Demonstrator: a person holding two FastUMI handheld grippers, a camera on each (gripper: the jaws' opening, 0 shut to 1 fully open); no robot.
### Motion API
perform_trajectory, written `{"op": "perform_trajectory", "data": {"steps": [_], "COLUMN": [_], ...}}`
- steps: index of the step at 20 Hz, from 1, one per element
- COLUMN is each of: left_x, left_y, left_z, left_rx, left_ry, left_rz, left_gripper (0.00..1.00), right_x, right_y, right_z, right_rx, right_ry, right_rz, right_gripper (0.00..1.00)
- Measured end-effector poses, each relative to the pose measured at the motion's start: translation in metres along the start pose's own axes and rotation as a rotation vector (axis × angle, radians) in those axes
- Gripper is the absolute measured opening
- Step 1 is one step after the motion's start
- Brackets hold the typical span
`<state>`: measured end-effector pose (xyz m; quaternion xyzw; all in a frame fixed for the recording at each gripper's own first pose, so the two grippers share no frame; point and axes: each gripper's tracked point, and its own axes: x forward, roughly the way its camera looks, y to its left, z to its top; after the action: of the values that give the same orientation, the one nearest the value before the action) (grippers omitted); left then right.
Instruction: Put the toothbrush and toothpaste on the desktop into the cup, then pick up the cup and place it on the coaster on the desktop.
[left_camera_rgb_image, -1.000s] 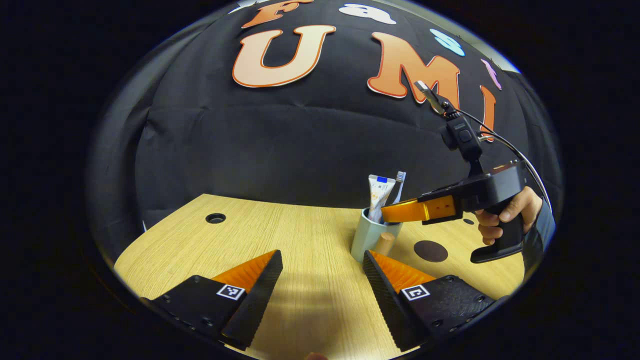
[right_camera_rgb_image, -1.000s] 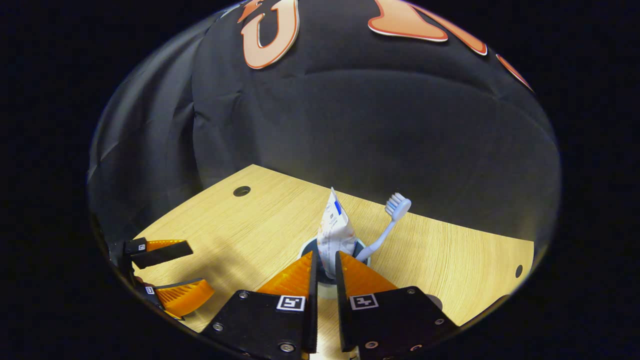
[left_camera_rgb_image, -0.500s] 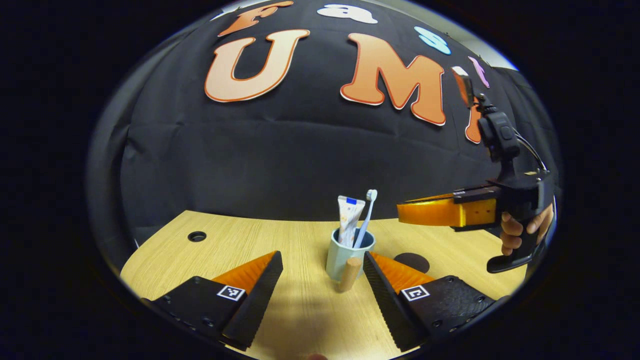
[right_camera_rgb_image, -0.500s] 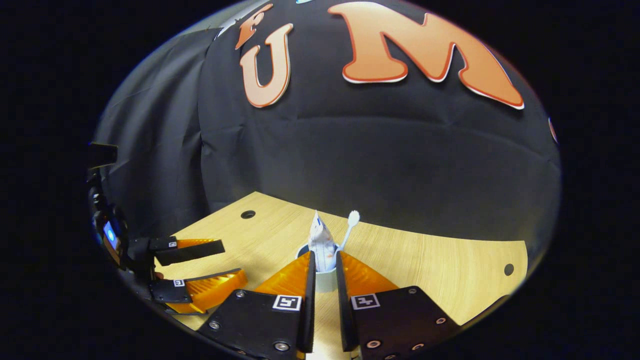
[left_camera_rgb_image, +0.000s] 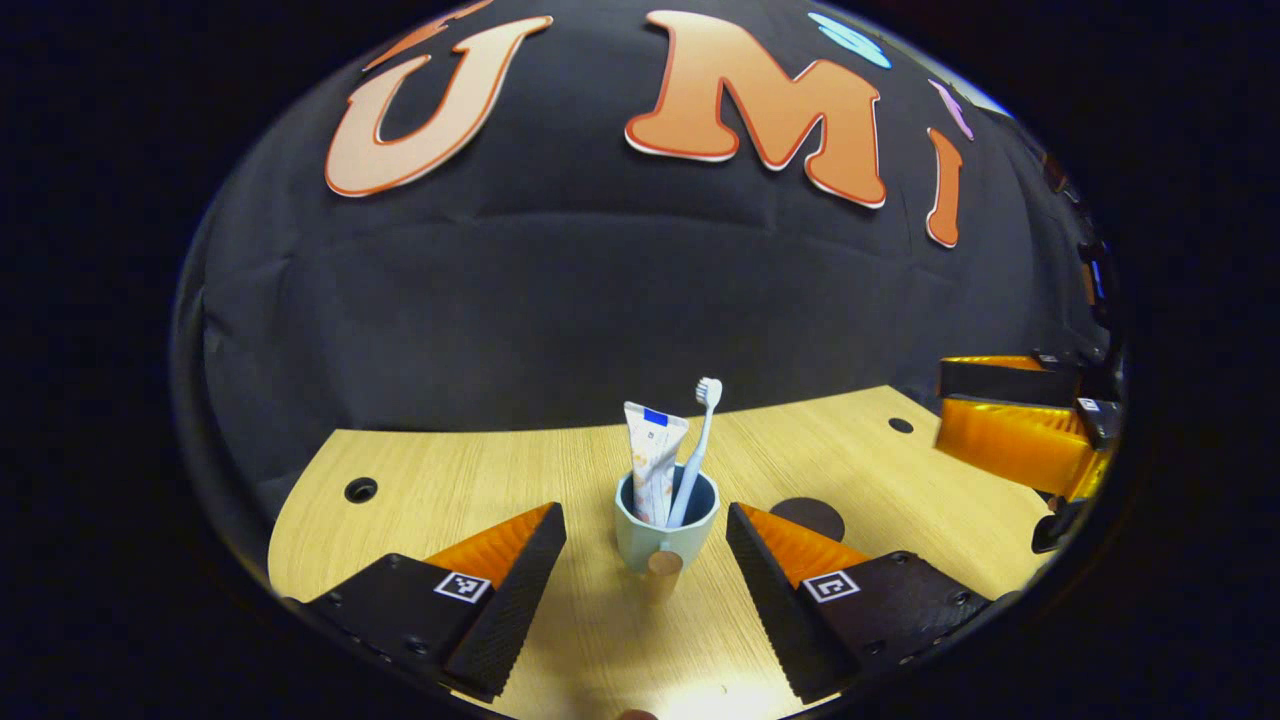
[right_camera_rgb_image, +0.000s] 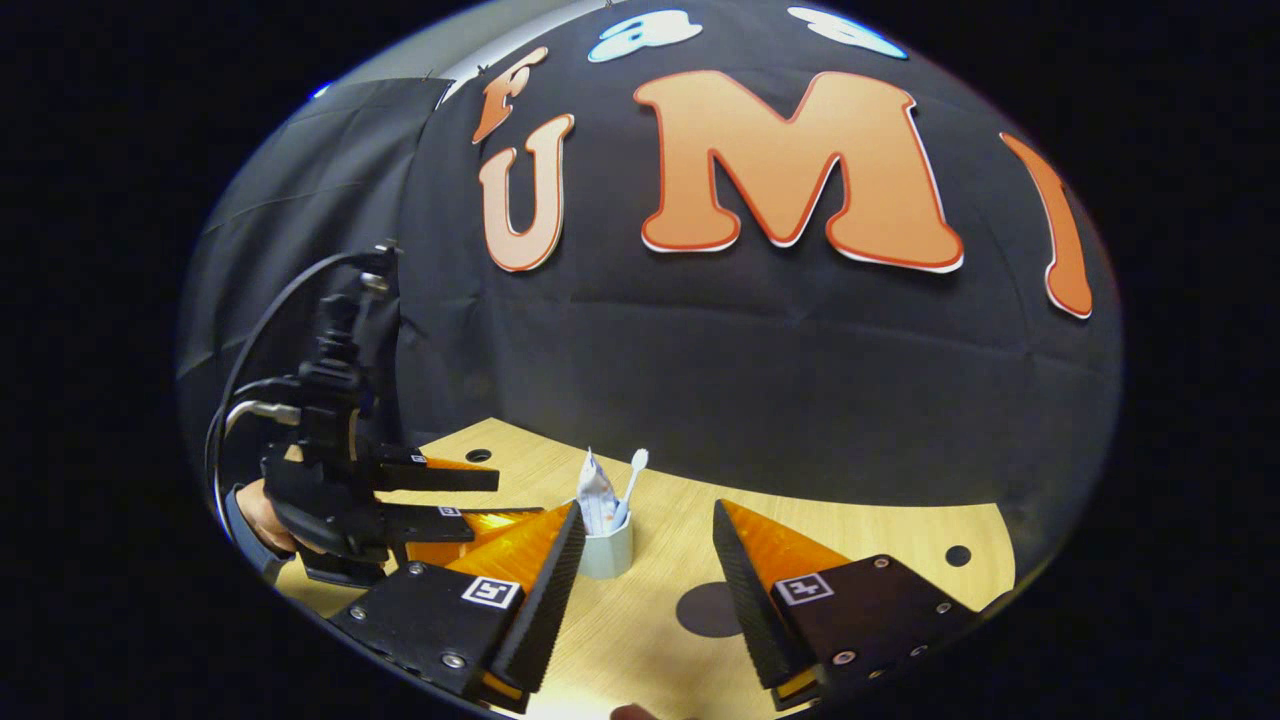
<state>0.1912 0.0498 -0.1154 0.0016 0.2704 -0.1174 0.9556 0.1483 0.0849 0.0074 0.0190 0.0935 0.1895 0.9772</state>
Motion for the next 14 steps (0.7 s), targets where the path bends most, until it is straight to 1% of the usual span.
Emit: {"op": "perform_trajectory", "data": {"steps": [1,3,7,9,11,13,14], "left_x": [0.004,0.009,0.025,0.032,0.036,0.041,0.043], "left_y": [-0.003,-0.010,-0.021,-0.020,-0.023,-0.027,-0.026], "left_z": [0.000,-0.002,-0.018,-0.028,-0.041,-0.046,-0.048], "left_rx": [0.003,0.002,-0.022,0.000,0.015,0.017,0.031], "left_ry": [0.028,0.080,0.210,0.266,0.321,0.338,0.352], "left_rz": [0.001,-0.007,-0.027,-0.014,-0.016,-0.026,-0.019], "left_gripper": [0.97,0.97,0.97,0.97,0.97,0.98,0.98], "right_x": [-0.009,-0.020,-0.044,-0.053,-0.060,-0.064,-0.068], "right_y": [-0.004,-0.012,-0.027,-0.034,-0.039,-0.045,-0.047], "right_z": [0.003,0.006,0.006,0.005,0.002,-0.006,-0.011], "right_rx": [0.003,0.001,-0.029,-0.024,-0.021,-0.016,-0.018], "right_ry": [-0.013,-0.039,-0.067,-0.074,-0.087,-0.094,-0.093], "right_rz": [-0.007,-0.019,-0.046,-0.052,-0.058,-0.068,-0.073], "right_gripper": [0.82,0.84,0.85,0.85,0.85,0.85,0.85]}}
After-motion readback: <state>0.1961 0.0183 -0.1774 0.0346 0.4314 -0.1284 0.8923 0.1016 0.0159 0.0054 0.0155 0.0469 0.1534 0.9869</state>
